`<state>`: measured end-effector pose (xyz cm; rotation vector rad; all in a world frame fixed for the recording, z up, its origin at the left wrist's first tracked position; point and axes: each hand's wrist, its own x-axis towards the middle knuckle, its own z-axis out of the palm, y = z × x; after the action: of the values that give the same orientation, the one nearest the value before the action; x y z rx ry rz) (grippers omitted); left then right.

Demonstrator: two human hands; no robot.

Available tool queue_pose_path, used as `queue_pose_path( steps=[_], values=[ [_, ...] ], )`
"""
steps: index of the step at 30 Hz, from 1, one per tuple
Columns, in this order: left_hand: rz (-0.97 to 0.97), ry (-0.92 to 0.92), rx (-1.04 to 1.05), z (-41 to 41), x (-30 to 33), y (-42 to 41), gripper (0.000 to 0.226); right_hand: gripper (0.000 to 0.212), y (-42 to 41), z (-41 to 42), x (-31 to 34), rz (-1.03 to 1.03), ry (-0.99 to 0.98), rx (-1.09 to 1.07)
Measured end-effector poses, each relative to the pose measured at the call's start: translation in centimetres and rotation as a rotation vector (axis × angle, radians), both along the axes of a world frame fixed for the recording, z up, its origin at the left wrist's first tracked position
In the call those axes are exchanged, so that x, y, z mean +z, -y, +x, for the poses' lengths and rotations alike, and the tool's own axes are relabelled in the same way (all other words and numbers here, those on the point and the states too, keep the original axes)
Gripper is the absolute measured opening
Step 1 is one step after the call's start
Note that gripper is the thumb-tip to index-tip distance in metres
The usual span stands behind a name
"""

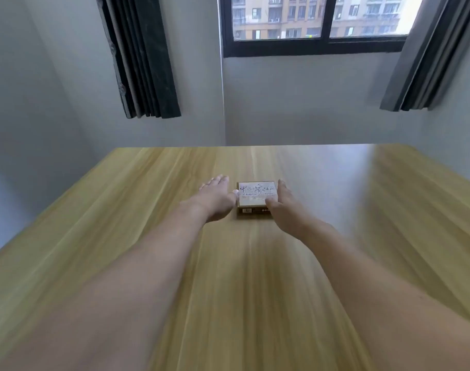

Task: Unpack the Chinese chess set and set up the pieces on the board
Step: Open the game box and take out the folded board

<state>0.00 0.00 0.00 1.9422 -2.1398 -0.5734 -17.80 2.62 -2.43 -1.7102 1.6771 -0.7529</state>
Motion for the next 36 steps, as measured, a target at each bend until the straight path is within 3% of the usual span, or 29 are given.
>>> queue_pose_path(
  steps=[4, 6, 12, 18, 20, 23, 31, 36],
  values=[
    [0.014, -0.282, -0.018, -1.4, -3.0, 3.0, 0.062, 0.063, 2.5, 1.0, -2.6, -0.088, 0.242, -0.111],
    [-0.003, -0.399, -0.006, -2.1, -4.7, 3.8, 0.060, 0.061, 3.2, 1.1, -4.2, -0.135, 0.238, -0.190],
    [-0.138, -0.148, 0.009, -3.2, -8.5, 3.7, 0.053, 0.050, 4.9, 0.2, -6.4, -0.146, -0.014, -0.346],
    [-0.173, -0.148, -0.011, -3.2, -9.0, 4.9, 0.056, 0.041, 6.1, 0.0, -7.1, -0.158, -0.084, -0.324],
    [-0.151, -0.137, -0.036, -3.0, -9.0, 4.7, 0.064, 0.049, 6.2, 0.0, -7.2, -0.155, -0.090, -0.315],
    [-0.156, -0.063, -0.064, -3.0, -9.1, 4.5, 0.078, 0.061, 6.1, 0.2, -7.3, -0.163, -0.073, -0.338],
    [-0.214, -0.197, -0.061, -2.6, -9.0, 4.1, 0.076, 0.028, 5.0, 0.7, -6.5, -0.278, 0.104, -0.410],
    [-0.249, -0.297, -0.067, -2.3, -9.3, 4.1, 0.084, 0.029, 4.7, 0.6, -6.4, -0.285, 0.189, -0.443]
  ],
)
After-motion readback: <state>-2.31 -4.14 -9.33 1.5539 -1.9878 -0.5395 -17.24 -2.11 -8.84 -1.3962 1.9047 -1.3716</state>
